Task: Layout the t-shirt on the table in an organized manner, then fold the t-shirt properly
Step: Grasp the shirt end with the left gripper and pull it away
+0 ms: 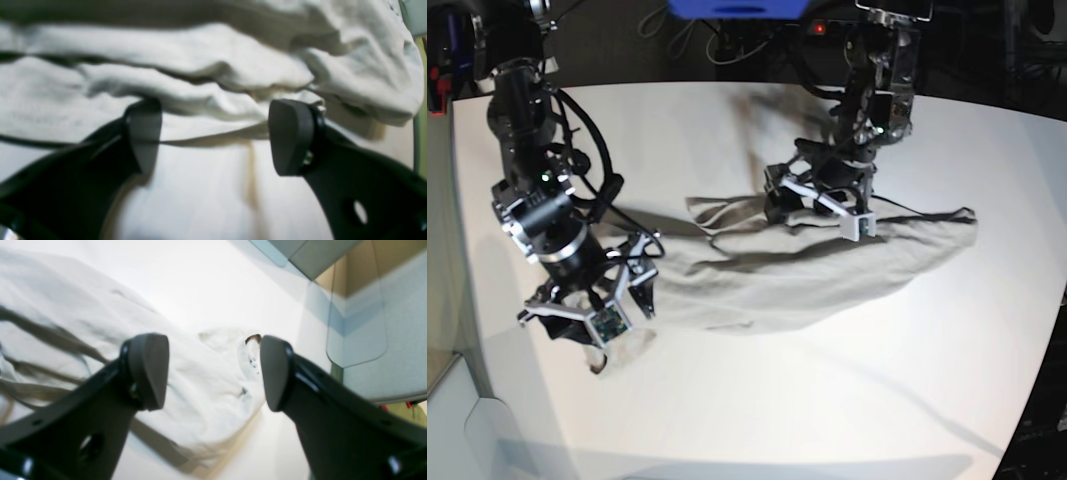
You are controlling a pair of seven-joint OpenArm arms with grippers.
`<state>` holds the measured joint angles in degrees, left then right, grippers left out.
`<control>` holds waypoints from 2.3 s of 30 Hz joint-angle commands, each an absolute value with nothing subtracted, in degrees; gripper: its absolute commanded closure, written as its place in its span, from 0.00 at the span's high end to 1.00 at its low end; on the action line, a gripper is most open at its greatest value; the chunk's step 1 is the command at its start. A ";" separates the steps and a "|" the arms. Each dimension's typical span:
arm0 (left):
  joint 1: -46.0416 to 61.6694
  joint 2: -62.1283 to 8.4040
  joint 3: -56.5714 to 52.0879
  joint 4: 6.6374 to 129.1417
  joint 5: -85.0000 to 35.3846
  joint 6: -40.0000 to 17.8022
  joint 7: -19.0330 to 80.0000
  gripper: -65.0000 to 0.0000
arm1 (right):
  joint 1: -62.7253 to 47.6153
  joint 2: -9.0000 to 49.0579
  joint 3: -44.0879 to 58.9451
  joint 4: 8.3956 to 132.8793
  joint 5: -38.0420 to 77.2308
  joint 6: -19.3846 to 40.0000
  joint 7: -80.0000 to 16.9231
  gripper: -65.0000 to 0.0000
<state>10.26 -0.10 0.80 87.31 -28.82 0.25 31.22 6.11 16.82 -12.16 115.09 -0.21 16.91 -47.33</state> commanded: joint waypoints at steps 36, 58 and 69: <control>23.43 -11.30 -19.03 103.25 -29.05 -0.13 37.85 0.01 | 7.52 17.01 -11.91 115.91 -0.31 17.10 -45.85 0.67; 8.04 8.66 -18.24 101.41 -28.70 -0.13 58.86 0.26 | 7.16 16.84 -14.29 116.00 -0.31 17.10 -45.85 0.67; 9.45 4.97 -16.22 89.54 -27.30 0.31 48.31 0.01 | 7.08 17.19 -13.85 116.09 -0.31 17.10 -45.85 0.67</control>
